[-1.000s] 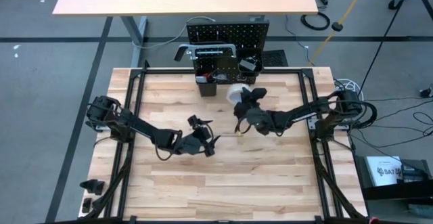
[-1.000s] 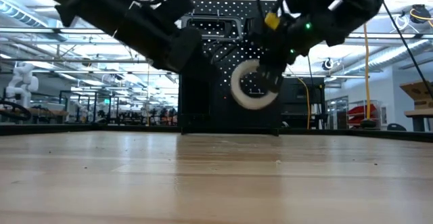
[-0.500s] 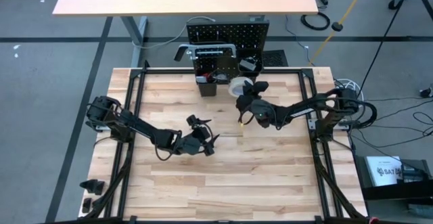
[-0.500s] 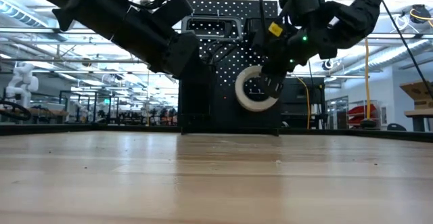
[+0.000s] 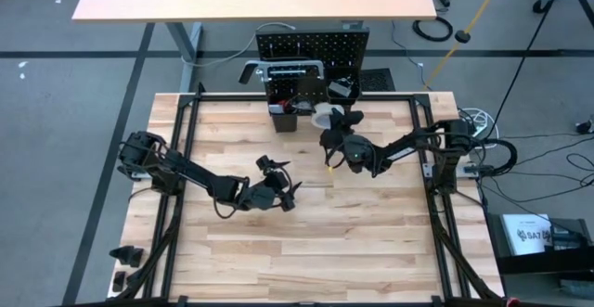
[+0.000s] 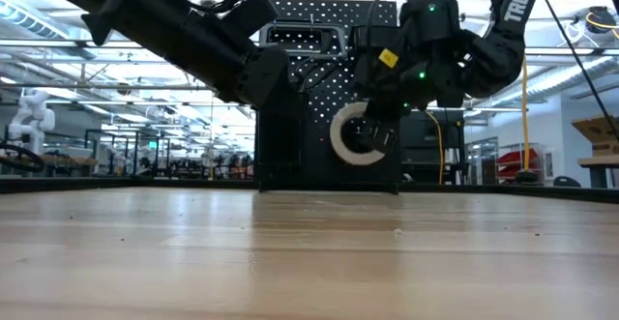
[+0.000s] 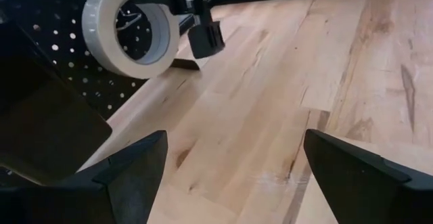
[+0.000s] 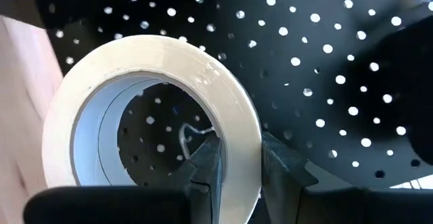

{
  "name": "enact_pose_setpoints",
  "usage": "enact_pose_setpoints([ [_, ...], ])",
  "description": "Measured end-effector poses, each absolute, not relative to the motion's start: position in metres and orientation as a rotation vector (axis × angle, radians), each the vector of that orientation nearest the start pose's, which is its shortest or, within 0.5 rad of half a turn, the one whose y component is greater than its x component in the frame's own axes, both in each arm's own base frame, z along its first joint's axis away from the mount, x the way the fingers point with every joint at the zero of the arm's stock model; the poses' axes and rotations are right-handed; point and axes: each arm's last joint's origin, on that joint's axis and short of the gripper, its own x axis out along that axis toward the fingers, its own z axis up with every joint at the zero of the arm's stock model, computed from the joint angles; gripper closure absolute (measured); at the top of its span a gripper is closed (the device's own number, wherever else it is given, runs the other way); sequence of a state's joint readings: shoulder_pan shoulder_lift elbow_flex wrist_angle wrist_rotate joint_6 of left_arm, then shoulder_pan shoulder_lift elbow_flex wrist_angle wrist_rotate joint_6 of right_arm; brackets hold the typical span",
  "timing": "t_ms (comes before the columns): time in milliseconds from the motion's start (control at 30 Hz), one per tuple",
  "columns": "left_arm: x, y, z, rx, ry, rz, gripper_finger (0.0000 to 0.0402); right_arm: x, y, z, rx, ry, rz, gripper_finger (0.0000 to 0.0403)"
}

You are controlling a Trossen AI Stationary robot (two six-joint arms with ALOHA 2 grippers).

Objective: Hang tools onto peg board
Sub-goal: Hang the white tape on the black peg board

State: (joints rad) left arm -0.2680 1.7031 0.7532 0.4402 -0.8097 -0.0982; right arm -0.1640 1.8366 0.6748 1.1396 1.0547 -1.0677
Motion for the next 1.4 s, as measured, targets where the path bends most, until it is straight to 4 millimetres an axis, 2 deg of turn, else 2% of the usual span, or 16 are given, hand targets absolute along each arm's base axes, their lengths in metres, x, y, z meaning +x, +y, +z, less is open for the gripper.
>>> enact_pose_setpoints([
  [400, 0.317, -0.065, 0.158, 0.173, 0.419, 0.549, 0.0049, 0.308, -0.103, 0.154, -0.919, 0.69, -1.125, 0.0335],
  [833, 0.317, -0.065, 0.158, 0.173, 0.419, 0.549, 0.0049, 0.306, -0.108, 0.153, -0.928, 0.699, -1.105, 0.0335],
  [1067, 0.317, -0.065, 0.158, 0.173, 0.419, 0.549, 0.0049, 0.305, -0.111, 0.153, -0.926, 0.711, -1.116, 0.0297],
  [1400, 0.317, -0.065, 0.158, 0.173, 0.418, 0.549, 0.0049, 0.304, -0.112, 0.149, -0.94, 0.751, -1.1, 0.0297],
])
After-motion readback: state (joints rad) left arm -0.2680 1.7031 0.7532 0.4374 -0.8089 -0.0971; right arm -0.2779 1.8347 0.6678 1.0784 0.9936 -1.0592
